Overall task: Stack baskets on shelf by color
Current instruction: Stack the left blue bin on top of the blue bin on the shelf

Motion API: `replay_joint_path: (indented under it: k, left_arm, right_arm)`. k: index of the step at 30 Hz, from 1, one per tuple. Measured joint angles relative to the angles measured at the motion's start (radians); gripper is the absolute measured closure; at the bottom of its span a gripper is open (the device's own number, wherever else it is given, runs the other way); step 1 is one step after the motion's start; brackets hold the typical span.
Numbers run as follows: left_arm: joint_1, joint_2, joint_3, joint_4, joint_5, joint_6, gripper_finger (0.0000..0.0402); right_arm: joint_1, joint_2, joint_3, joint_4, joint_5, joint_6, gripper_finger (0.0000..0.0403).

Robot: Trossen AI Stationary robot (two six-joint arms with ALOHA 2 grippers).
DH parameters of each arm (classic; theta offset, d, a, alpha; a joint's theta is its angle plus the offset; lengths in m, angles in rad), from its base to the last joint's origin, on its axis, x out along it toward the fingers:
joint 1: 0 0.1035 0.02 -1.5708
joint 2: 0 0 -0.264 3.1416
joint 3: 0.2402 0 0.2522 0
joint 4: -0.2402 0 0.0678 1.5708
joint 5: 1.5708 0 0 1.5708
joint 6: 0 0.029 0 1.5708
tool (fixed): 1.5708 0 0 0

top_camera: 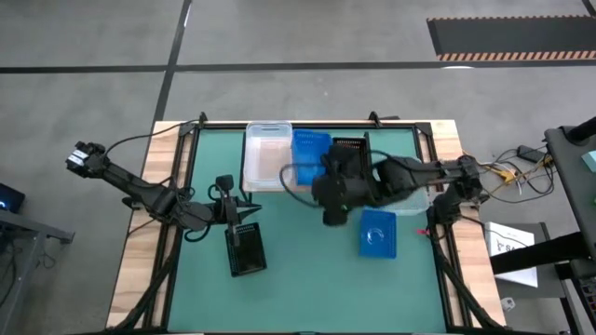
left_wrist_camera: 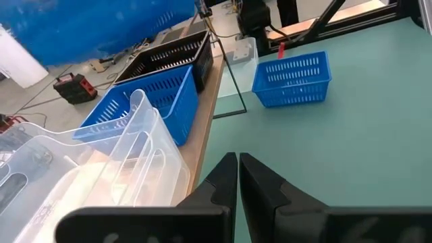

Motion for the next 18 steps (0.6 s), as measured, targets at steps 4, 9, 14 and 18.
replay_joint_path:
  k: [4, 9, 14, 18]
  left_arm:
    - [0.000, 0.000, -0.002, 0.000, 0.000, 0.000, 0.0400]
    - [0.000, 0.000, -0.001, -0.001, 0.000, 0.001, 0.0400]
    - [0.000, 0.000, -0.002, -0.001, 0.000, 0.002, 0.0400]
    - [0.000, 0.000, 0.000, 0.000, 0.000, 0.002, 0.0400]
  right_arm:
    - [-0.074, 0.000, -0.025, -0.004, -0.005, 0.033, 0.0391]
    - [-0.134, 0.001, -0.079, -0.003, -0.051, 0.054, 0.0391]
    - [-0.153, 0.001, -0.148, 0.011, -0.055, 0.053, 0.0391]
    - [-0.153, 0.002, -0.184, 0.048, -0.055, 0.045, 0.0391]
